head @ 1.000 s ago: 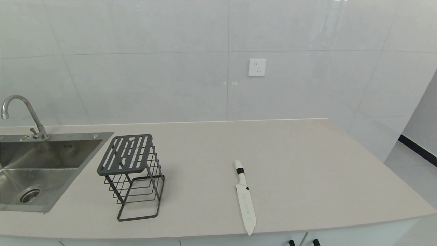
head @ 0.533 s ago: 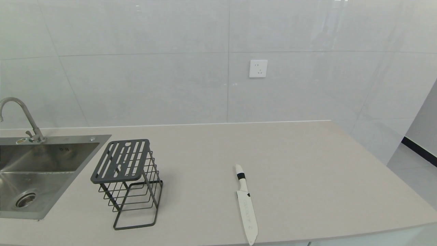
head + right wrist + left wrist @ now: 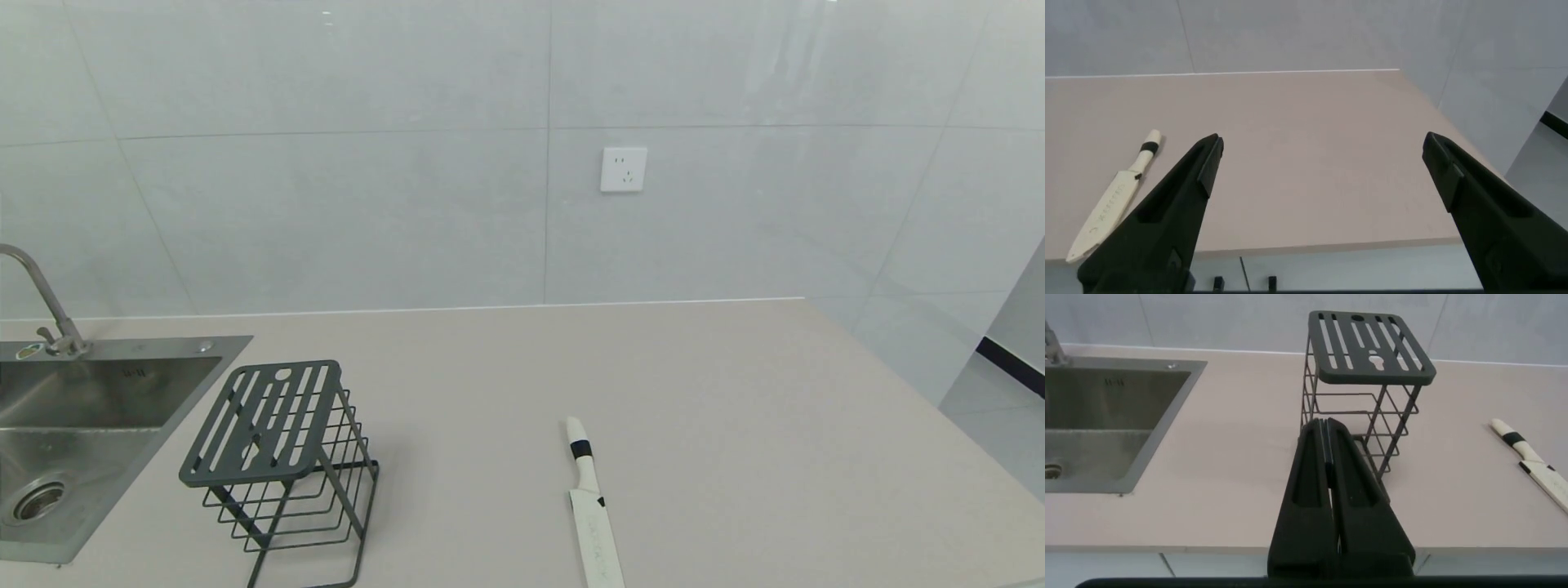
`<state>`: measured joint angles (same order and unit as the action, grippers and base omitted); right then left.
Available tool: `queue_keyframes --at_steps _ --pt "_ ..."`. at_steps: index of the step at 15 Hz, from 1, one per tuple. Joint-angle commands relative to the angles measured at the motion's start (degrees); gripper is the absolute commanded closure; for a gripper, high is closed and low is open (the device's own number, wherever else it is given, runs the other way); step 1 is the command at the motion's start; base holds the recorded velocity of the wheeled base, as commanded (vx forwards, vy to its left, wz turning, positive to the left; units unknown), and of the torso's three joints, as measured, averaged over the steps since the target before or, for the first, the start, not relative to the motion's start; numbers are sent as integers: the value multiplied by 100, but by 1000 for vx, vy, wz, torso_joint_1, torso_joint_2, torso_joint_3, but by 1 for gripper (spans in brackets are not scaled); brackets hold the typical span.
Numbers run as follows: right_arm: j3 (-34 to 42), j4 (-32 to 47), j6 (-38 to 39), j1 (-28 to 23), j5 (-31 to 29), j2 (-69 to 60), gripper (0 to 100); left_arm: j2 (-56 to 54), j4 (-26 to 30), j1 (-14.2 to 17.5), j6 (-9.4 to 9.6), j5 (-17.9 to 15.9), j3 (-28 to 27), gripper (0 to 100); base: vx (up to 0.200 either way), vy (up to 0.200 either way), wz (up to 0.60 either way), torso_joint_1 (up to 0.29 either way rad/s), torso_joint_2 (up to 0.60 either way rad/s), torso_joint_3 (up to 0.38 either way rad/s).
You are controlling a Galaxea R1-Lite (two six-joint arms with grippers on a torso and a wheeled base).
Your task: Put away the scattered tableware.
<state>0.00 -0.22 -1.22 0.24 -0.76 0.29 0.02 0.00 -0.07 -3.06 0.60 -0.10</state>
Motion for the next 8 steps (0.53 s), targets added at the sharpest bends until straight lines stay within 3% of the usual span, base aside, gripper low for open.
queue_keyframes --at_steps 1,4,8 --pt "0 -4 -1 2 5 -3 0 -2 0 -1 -2 2 1 100 0 0 0 134 -66 80" --pt "0 -4 -1 2 5 -3 0 -2 0 -1 -2 2 1 100 0 0 0 133 -51 61" --pt "0 -4 -1 2 5 -3 0 -2 0 -1 -2 2 1 100 0 0 0 -41 105 77"
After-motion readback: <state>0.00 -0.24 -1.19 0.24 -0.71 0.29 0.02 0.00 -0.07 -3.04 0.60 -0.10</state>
